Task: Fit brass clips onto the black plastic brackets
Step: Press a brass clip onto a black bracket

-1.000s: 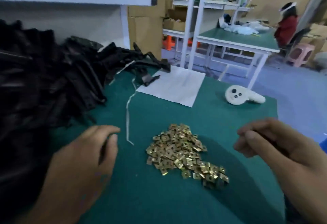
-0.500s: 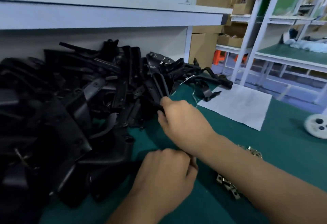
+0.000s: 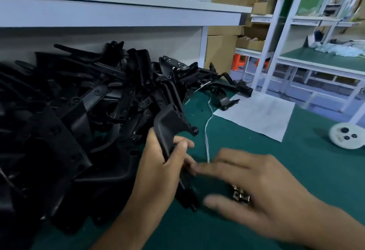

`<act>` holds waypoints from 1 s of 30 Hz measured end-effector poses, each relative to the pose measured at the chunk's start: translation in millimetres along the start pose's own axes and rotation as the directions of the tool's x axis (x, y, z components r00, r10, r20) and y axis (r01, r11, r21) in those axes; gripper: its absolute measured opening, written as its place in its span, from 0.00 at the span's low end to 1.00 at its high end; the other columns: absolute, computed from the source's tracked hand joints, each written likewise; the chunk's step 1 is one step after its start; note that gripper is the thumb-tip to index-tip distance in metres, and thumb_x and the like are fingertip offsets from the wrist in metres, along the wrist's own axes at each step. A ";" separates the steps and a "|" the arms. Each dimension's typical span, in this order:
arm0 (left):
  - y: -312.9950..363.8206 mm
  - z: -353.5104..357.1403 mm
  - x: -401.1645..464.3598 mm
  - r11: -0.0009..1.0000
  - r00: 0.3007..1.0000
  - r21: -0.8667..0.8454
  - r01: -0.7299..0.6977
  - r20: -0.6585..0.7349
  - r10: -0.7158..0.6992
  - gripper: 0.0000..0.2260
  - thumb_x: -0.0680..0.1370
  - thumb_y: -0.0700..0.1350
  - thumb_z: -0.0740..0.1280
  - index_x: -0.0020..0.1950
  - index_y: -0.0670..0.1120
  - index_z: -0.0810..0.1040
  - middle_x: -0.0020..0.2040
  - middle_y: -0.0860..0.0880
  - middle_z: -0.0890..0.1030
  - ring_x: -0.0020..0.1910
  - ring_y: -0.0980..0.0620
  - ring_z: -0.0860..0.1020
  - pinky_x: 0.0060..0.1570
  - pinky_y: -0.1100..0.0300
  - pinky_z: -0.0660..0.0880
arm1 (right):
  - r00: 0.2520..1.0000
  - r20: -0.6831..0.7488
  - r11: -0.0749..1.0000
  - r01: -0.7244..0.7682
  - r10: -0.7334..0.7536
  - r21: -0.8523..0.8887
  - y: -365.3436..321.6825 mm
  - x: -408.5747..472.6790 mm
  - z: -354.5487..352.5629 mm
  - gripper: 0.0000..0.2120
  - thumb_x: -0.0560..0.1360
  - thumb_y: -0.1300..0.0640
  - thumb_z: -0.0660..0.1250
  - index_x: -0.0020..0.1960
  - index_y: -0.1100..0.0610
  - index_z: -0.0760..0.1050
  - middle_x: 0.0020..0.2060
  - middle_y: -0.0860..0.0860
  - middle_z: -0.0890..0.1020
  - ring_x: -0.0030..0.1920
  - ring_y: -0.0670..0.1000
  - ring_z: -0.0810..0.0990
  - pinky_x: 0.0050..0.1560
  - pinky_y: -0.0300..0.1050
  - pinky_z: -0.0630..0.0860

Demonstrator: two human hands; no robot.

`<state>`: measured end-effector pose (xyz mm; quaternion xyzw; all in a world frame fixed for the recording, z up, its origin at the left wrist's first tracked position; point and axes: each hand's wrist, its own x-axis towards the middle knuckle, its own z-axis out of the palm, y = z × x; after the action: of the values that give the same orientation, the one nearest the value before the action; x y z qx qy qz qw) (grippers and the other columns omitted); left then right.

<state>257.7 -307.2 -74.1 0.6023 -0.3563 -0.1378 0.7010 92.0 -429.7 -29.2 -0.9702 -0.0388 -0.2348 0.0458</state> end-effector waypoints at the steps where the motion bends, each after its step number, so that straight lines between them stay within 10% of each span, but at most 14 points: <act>1: 0.8 0.1 0.5 0.999 1.000 -0.039 -0.006 0.013 0.006 0.07 0.82 0.45 0.67 0.55 0.57 0.74 0.49 0.49 0.84 0.39 0.45 0.85 0.36 0.55 0.82 | 0.997 -0.061 0.995 -0.051 0.056 0.086 9.7 4.7 -5.6 0.17 0.84 0.38 0.59 0.62 0.46 0.81 0.46 0.39 0.79 0.44 0.40 0.79 0.41 0.39 0.76; 4: 3.3 3.9 1.0 0.999 0.995 -0.025 0.027 0.098 -0.024 0.21 0.82 0.40 0.69 0.61 0.66 0.67 0.55 0.57 0.81 0.43 0.43 0.86 0.39 0.53 0.84 | 0.921 -0.201 0.926 -0.282 0.334 0.251 51.1 28.4 -20.5 0.18 0.84 0.41 0.59 0.46 0.49 0.82 0.38 0.45 0.81 0.40 0.47 0.80 0.39 0.41 0.73; 9: -1.7 4.2 2.3 0.945 0.979 0.315 0.093 0.143 -0.144 0.31 0.75 0.54 0.78 0.62 0.78 0.60 0.57 0.79 0.72 0.53 0.78 0.74 0.42 0.77 0.74 | 0.883 0.278 0.815 -0.460 0.378 0.353 105.3 26.1 -13.0 0.05 0.77 0.49 0.74 0.44 0.47 0.85 0.43 0.44 0.85 0.44 0.47 0.82 0.46 0.41 0.75; 16: 4.4 4.3 5.3 0.905 0.978 0.403 0.139 0.088 -0.189 0.20 0.74 0.46 0.69 0.59 0.69 0.75 0.50 0.61 0.85 0.40 0.47 0.81 0.34 0.53 0.78 | 0.801 0.567 0.770 -0.481 0.192 0.419 107.7 19.0 -6.0 0.12 0.68 0.50 0.83 0.50 0.43 0.87 0.50 0.40 0.81 0.54 0.42 0.80 0.52 0.29 0.72; 23: 6.3 15.7 -8.2 0.660 0.987 0.744 -0.104 0.161 -0.025 0.29 0.70 0.60 0.59 0.71 0.70 0.61 0.47 0.64 0.81 0.38 0.58 0.78 0.39 0.64 0.71 | 0.802 0.569 0.796 -0.459 0.181 0.395 99.5 9.4 -6.7 0.08 0.72 0.46 0.80 0.49 0.42 0.85 0.50 0.40 0.79 0.53 0.43 0.80 0.54 0.34 0.74; 26: 2.7 20.9 -7.9 0.512 0.981 0.841 -0.173 0.194 0.013 0.33 0.73 0.58 0.57 0.77 0.70 0.51 0.65 0.67 0.71 0.52 0.59 0.77 0.50 0.62 0.67 | 0.796 0.577 0.828 -0.442 0.184 0.346 95.6 11.5 -7.8 0.10 0.70 0.42 0.80 0.49 0.40 0.84 0.52 0.39 0.79 0.54 0.42 0.80 0.56 0.39 0.76; 30: 1.8 21.9 -6.8 0.466 0.975 0.865 -0.187 0.223 -0.023 0.33 0.75 0.60 0.52 0.75 0.72 0.38 0.59 0.68 0.59 0.45 0.62 0.75 0.37 0.71 0.65 | 0.793 0.581 0.832 -0.441 0.184 0.338 88.7 11.5 -9.5 0.07 0.71 0.44 0.79 0.47 0.42 0.83 0.50 0.40 0.80 0.52 0.43 0.81 0.56 0.48 0.79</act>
<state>237.8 -318.9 -74.2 0.8415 -0.4742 0.0384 0.2561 106.5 -518.1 -21.8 -0.9498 0.0620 0.0662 0.2994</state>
